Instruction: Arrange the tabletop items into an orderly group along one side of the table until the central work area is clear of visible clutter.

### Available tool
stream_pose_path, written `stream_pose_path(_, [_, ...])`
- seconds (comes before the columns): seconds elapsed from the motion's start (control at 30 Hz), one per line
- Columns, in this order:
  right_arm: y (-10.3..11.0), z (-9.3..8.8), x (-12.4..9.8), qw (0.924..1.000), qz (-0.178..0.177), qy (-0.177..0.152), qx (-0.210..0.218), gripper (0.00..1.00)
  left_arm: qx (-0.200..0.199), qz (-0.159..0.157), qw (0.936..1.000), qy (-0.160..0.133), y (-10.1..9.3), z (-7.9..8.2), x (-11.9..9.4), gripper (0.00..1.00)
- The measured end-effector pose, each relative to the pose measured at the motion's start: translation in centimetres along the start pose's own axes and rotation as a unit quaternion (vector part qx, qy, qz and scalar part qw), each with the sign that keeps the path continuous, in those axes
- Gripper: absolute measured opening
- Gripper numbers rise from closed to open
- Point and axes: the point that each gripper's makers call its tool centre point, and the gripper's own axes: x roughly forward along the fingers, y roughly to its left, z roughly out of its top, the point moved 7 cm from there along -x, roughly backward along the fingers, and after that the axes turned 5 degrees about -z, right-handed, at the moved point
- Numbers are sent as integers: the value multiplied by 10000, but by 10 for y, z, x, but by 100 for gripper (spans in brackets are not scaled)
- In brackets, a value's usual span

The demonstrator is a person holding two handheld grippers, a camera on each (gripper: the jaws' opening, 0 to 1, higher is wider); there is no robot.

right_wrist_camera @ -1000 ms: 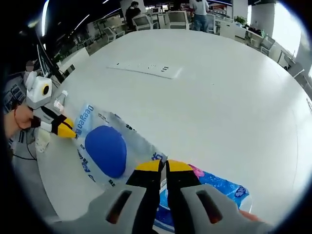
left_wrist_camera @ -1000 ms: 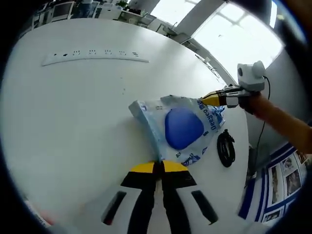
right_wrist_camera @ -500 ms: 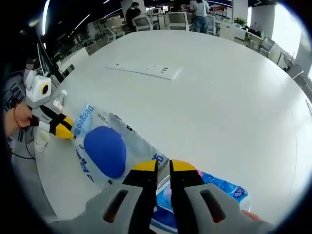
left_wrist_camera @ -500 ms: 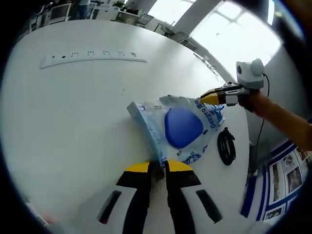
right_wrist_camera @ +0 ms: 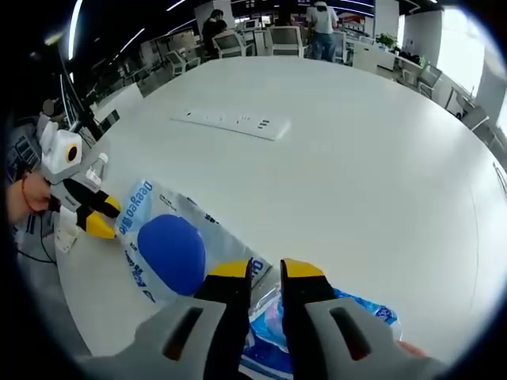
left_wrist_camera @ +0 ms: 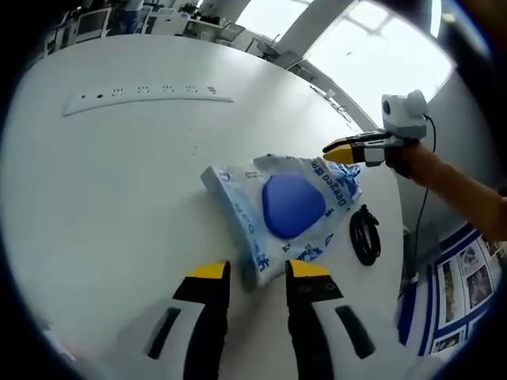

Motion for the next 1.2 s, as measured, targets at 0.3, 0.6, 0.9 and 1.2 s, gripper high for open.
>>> stream_pose_path(0.3, [-3,2,-6,9999,-36,-105,69,16,139,2,9999,-19,-1,3,-6,35])
stream_pose_path(0.6, [2,4,-14,9997,15,-231,122,22,320,8,9995,-10,-4,6,-14,41])
stream_pose_path(0.9, [10,5,-22,9993,82,-349,116,26,447,27,9990,-55,-7,9,-28,47])
stream_pose_path(1.2, [15,6,-35,9988,136,-445,153,33,576,64,9982,-141,-9,15,-42,50])
